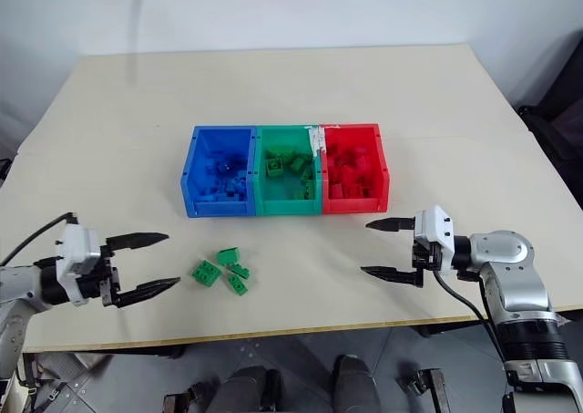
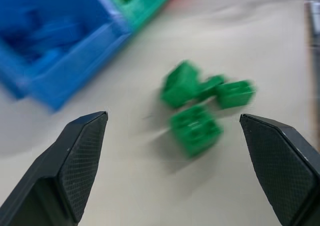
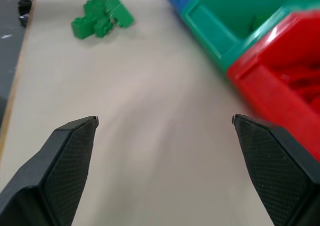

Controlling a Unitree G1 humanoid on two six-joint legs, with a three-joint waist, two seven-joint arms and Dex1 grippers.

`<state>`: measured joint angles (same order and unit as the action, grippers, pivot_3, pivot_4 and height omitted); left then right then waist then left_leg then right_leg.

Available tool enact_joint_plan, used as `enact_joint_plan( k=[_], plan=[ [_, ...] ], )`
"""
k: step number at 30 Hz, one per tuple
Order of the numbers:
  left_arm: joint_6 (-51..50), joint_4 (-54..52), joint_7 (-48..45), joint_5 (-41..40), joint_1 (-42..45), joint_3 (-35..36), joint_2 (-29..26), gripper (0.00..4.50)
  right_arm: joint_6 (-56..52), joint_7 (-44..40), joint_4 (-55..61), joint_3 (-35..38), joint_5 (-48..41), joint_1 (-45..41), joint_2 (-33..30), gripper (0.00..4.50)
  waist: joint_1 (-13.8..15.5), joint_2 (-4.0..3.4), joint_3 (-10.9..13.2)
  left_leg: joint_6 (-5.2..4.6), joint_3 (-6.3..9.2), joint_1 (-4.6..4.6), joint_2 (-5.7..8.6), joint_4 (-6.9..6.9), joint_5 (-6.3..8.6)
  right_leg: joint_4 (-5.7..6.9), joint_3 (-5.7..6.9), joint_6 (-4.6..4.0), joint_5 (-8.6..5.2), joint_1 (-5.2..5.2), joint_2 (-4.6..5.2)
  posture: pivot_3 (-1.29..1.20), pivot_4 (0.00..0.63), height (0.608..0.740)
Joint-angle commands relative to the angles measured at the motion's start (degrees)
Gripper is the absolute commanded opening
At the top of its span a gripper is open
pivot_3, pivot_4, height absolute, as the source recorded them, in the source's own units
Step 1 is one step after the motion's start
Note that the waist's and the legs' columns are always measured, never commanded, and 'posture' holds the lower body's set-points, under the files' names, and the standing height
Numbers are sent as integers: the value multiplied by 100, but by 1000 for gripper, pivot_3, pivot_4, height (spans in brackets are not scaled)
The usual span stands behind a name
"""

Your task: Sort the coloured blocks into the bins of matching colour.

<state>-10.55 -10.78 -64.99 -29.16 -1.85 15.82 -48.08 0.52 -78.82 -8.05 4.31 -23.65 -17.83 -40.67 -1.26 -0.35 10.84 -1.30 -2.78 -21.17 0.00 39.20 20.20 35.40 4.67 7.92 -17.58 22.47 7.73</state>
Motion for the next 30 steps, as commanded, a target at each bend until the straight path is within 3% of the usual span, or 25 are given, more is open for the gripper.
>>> enact_joint_plan(
  k=[1,7,16,30],
  plan=[
    [-392,-510,256,460,307,-648,-185,4500,-184,211,358,222,-200,85,-74,4485,57,0,0,0,1,0,4,1,0,2,-2,1,1,0,3,0,150,740],
    [-1001,-490,811,1294,1330,-1734,-44,4500,-358,383,699,274,-223,230,-102,4485,138,0,0,-3,-3,-2,8,4,-2,4,-8,4,2,1,-1,0,150,740],
    [-1195,164,911,1796,2190,-2396,281,4500,-606,541,1280,266,-254,466,-164,4485,140,0,0,-4,-5,-4,8,7,-3,4,-6,5,2,2,-7,0,150,740],
    [-1046,466,702,1882,2390,-2474,325,253,-650,845,1501,362,-251,672,-215,4500,163,0,0,-5,-4,-6,7,15,-3,4,-6,6,3,0,-7,0,150,740]
  ],
)
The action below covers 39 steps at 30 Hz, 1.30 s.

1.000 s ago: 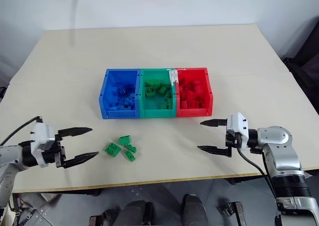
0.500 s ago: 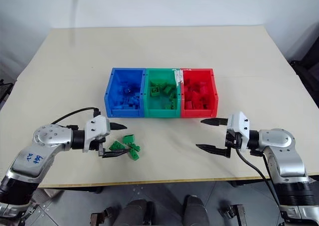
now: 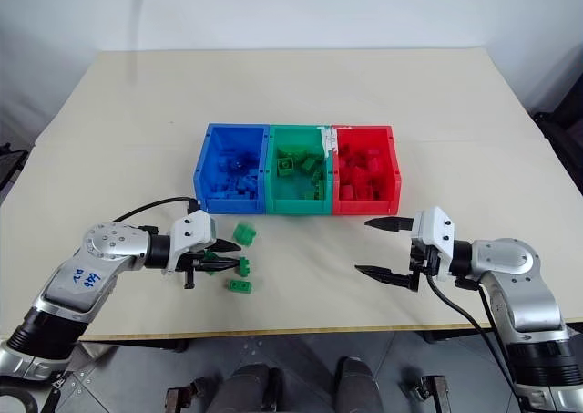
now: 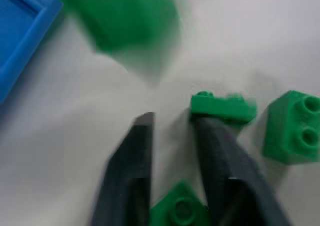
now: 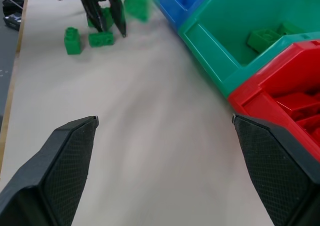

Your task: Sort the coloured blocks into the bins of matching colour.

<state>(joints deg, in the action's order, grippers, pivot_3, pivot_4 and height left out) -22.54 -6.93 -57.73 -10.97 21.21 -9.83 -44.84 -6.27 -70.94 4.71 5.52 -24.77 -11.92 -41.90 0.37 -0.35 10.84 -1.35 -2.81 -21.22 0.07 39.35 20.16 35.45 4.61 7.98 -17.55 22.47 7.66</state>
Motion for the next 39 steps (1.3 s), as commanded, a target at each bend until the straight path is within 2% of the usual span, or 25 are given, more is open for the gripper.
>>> enact_joint_plan(
  k=[1,10,13,15,20,22,26,33,36,39],
  plan=[
    [238,145,-39,110,112,83,-28,42,41,75,222,265,-150,130,-90,4500,7,0,0,0,0,0,0,0,0,0,0,0,0,0,0,0,150,740],
    [385,196,-536,-555,451,468,91,42,107,472,428,551,-165,701,6,4500,88,0,0,-1,0,-5,0,14,0,5,0,2,1,0,0,0,150,740],
    [717,277,-740,-451,361,517,-102,560,79,563,505,591,-174,789,-7,4500,89,0,0,-1,-1,-5,0,17,0,6,0,2,1,0,-2,0,150,740],
    [914,347,-820,-534,323,619,-99,1187,66,583,536,605,-190,831,-28,4500,88,0,0,0,-1,-5,-1,17,0,6,0,2,1,0,-4,0,150,740],
    [1171,74,-1697,-1224,81,893,-192,2729,32,622,596,662,-201,953,-96,4500,85,0,0,-1,-1,-5,-3,18,0,6,-1,2,1,0,-3,0,150,740],
    [1298,-12,-1876,-1105,34,756,-291,3326,19,607,611,685,-205,997,-126,4500,97,0,0,-1,-1,-5,-3,19,0,7,-1,2,1,0,-3,0,150,740],
    [1450,27,-1632,-612,116,429,-171,3326,-27,550,637,693,-224,1064,-207,4500,105,0,0,-3,1,-6,1,25,1,7,-2,3,2,-5,-2,0,150,740],
    [703,93,-566,-494,540,321,670,3326,-132,630,779,752,-252,1190,-251,4500,106,1,0,-6,4,-9,1,33,1,11,-3,7,4,-6,-3,0,150,740],
    [629,263,5,-43,600,227,804,3326,-211,702,903,793,-268,1259,-233,4500,98,1,0,-6,3,-8,1,32,0,11,-2,7,4,-5,-7,0,150,740],
    [524,366,1,88,557,87,771,3326,-260,777,1021,833,-291,1355,-213,4500,97,1,0,-5,0,-7,4,32,0,11,-3,7,4,-5,-9,0,150,740]
  ],
)
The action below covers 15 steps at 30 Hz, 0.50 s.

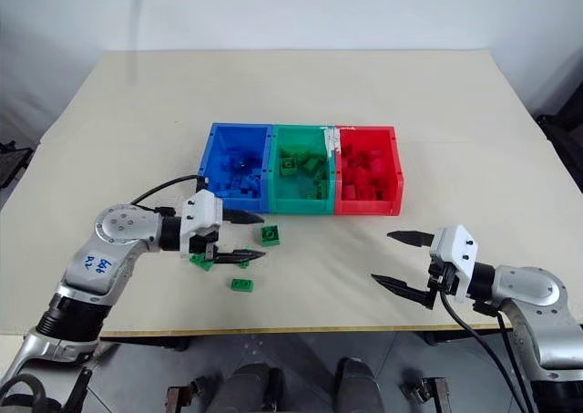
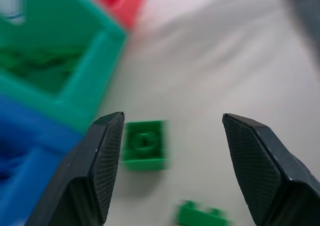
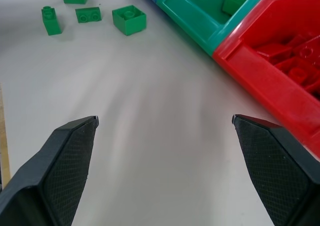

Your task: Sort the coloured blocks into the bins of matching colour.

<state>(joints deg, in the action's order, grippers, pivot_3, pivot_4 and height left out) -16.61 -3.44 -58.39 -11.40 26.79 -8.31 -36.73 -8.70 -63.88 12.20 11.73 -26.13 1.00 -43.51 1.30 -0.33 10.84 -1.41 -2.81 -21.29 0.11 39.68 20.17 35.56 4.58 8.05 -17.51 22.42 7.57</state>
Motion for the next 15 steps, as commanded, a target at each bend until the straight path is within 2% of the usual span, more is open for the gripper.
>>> enact_joint_plan(
  k=[1,15],
  plan=[
    [-134,47,23,101,14,-94,-20,3326,-25,93,300,225,-162,92,-43,4500,5,0,0,0,0,0,0,0,0,-1,0,0,0,0,-1,0,150,740],
    [-128,930,195,416,544,-485,621,3326,205,244,334,351,-143,395,49,4500,16,1,0,-2,5,-4,6,18,0,3,-1,5,3,-5,0,0,150,740]
  ],
)
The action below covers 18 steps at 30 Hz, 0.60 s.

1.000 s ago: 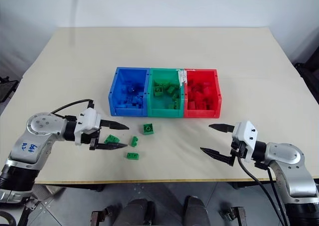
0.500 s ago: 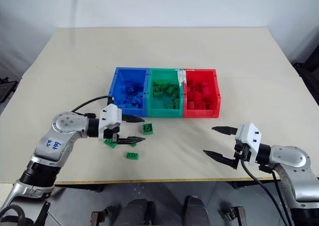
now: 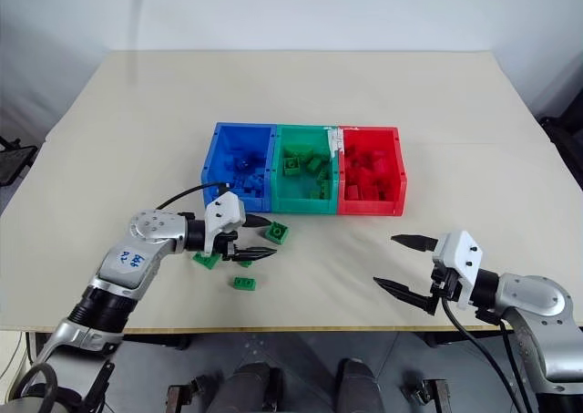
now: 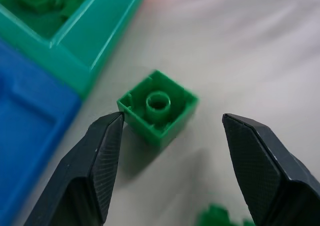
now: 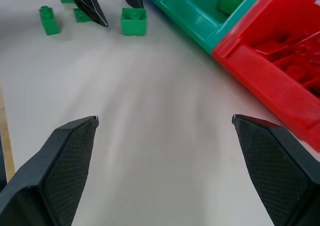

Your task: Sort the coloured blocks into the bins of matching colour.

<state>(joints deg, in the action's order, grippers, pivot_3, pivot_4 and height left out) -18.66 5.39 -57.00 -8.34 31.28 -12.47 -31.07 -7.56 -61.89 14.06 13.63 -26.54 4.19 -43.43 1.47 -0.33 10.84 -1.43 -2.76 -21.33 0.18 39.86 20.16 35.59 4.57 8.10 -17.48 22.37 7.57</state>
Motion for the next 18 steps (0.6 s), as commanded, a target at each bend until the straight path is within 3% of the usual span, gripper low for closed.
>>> enact_joint_plan(
  k=[1,4,8,18],
  plan=[
    [45,76,51,138,112,-89,68,3326,92,59,156,169,-104,100,46,4500,-1,0,0,0,0,0,0,0,0,0,0,0,0,0,0,0,150,740],
    [127,139,2,182,152,-94,99,2765,86,102,195,192,-108,164,55,4500,-1,0,0,0,-1,0,0,1,0,0,-1,0,0,0,0,0,150,740],
    [251,272,-57,221,159,-91,94,1500,105,164,230,224,-98,242,68,4500,3,0,0,0,-1,0,-5,3,0,1,-2,0,0,0,2,0,150,740],
    [513,312,-147,144,126,-51,146,1449,89,299,325,232,-114,351,104,4500,-2,0,0,0,0,0,-5,6,0,2,-2,1,0,-1,2,0,150,740]
  ],
)
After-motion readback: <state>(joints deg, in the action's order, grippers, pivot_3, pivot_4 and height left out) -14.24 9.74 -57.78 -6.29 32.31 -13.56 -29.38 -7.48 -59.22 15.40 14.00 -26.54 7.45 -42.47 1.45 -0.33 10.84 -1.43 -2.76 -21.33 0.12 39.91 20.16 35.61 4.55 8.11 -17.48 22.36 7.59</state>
